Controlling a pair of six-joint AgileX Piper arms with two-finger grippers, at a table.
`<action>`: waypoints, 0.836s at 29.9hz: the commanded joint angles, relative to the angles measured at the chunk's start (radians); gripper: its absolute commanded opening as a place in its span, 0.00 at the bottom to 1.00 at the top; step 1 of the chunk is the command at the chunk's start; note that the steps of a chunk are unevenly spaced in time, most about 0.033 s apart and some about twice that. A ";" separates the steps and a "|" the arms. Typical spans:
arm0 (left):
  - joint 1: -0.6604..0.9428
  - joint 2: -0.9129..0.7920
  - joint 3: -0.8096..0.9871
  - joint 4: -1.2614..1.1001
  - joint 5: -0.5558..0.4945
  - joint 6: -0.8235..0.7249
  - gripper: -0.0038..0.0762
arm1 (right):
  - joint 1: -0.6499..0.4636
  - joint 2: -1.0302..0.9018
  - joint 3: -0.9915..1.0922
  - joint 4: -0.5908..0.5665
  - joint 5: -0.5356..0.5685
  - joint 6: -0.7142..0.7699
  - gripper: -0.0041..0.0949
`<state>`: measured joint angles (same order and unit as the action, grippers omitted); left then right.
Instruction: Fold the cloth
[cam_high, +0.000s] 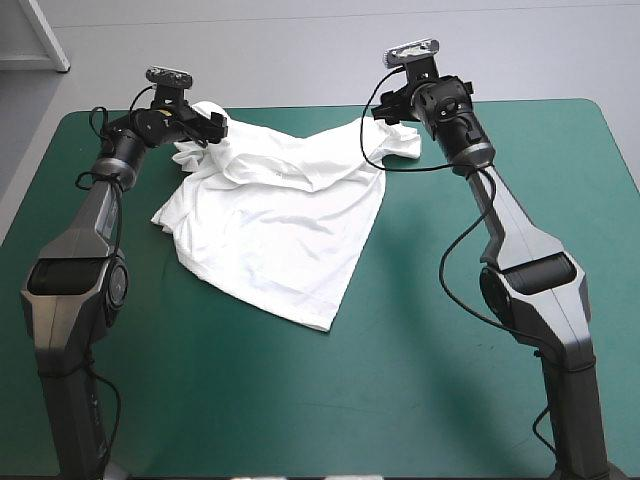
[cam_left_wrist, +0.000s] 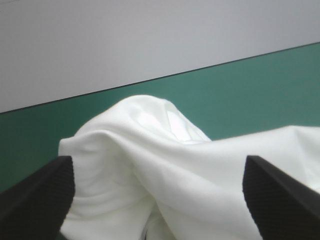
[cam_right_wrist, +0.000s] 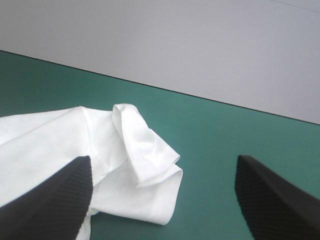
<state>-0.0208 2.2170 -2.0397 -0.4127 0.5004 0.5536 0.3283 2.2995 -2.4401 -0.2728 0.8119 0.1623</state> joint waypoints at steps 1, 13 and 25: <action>0.000 -0.092 -0.067 0.014 0.015 0.041 0.90 | -0.006 -0.123 -0.031 -0.021 0.002 -0.003 0.86; 0.000 -0.359 -0.144 0.338 0.470 -0.102 0.90 | -0.003 -0.337 -0.016 0.165 0.371 -0.121 0.84; 0.002 -0.481 -0.098 0.488 0.780 -0.199 0.90 | 0.020 -0.550 0.332 0.585 0.369 -0.168 0.59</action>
<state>-0.0170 1.8008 -2.1402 0.0802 1.2463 0.3719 0.3349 1.8533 -2.1917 0.2620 1.2272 0.0203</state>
